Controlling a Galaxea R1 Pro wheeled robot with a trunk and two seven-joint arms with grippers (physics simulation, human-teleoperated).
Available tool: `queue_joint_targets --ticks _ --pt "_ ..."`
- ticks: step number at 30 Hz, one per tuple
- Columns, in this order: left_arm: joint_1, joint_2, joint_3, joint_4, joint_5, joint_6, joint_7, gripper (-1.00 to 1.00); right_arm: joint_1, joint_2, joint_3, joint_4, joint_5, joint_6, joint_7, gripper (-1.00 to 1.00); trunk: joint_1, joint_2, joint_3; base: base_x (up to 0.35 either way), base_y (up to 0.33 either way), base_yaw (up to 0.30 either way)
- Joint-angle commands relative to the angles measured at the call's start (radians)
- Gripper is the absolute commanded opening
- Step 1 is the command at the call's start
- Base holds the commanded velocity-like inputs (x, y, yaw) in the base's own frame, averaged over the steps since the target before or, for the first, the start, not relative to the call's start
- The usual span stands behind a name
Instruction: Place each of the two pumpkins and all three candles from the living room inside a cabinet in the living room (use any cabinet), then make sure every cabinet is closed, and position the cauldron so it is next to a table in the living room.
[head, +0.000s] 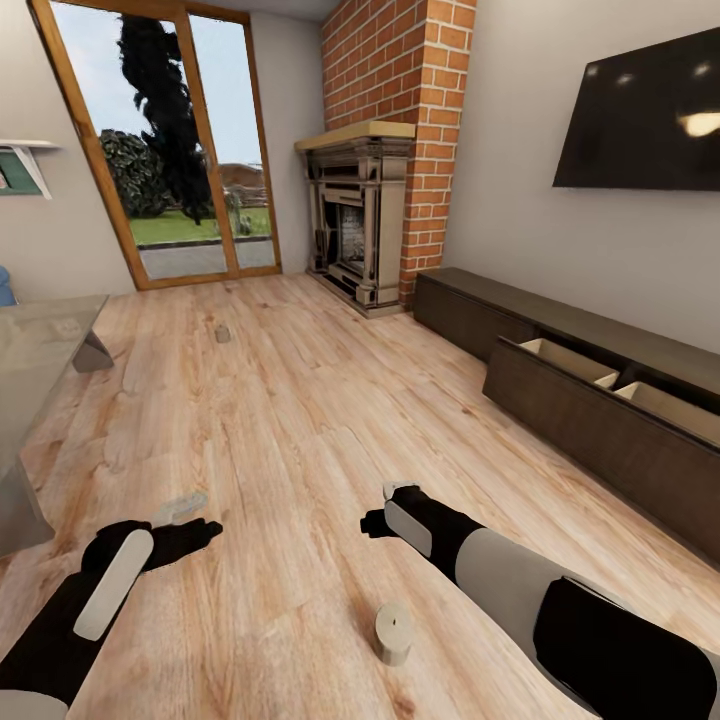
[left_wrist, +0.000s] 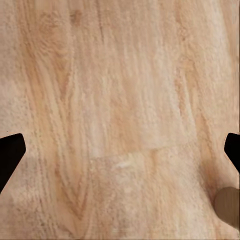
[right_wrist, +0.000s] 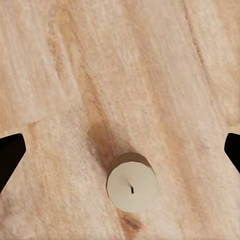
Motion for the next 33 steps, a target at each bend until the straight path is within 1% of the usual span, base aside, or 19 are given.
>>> queue_joint_targets --ticks 1,4,5,10,12,14,19,23,33 --pt "0.005 0.001 -0.002 -0.021 0.010 0.001 0.011 1.00 -0.001 0.000 0.007 -0.002 -0.010 0.001 -0.008 1.00 0.000 0.000 -0.001 0.000 0.000 0.000" --pt "0.031 0.002 0.008 -0.074 0.011 0.002 0.011 1.00 -0.001 0.000 0.007 -0.002 -0.010 0.000 -0.008 1.00 0.000 0.000 -0.001 0.000 0.000 0.000" --pt "0.038 0.001 0.015 -0.093 0.012 0.002 0.012 1.00 -0.001 0.000 0.007 -0.002 -0.010 0.000 -0.008 1.00 0.004 -0.007 -0.004 0.000 0.000 0.000" --pt "0.052 0.001 0.046 -0.140 0.016 0.002 0.015 1.00 -0.001 0.000 0.008 -0.003 -0.010 0.001 -0.007 1.00 0.007 -0.010 -0.023 0.000 0.000 0.000" --pt "0.053 0.001 0.048 -0.148 0.017 0.002 0.024 1.00 -0.001 0.000 0.008 -0.004 -0.010 0.000 -0.002 1.00 0.007 -0.010 -0.031 0.000 0.000 0.000" --pt "0.054 0.001 0.050 -0.163 0.020 0.003 0.046 1.00 -0.001 0.000 0.009 -0.015 -0.010 -0.005 0.005 1.00 0.008 -0.011 -0.039 0.000 0.000 0.000" --pt "0.054 0.001 0.050 -0.173 0.037 0.005 0.065 1.00 -0.001 -0.002 0.013 -0.072 -0.009 -0.008 0.008 1.00 0.011 -0.012 -0.058 0.000 0.000 0.000" --pt "0.054 -0.001 0.049 -0.174 0.039 0.005 0.067 1.00 -0.001 -0.002 0.035 -0.079 -0.009 -0.008 0.004 1.00 0.012 -0.013 -0.074 0.000 0.000 0.000" --pt "0.054 -0.001 0.049 -0.174 0.039 0.005 0.067 1.00 -0.001 -0.002 0.039 -0.080 -0.009 -0.011 0.009 1.00 0.017 -0.015 -0.112 0.000 0.000 0.000"
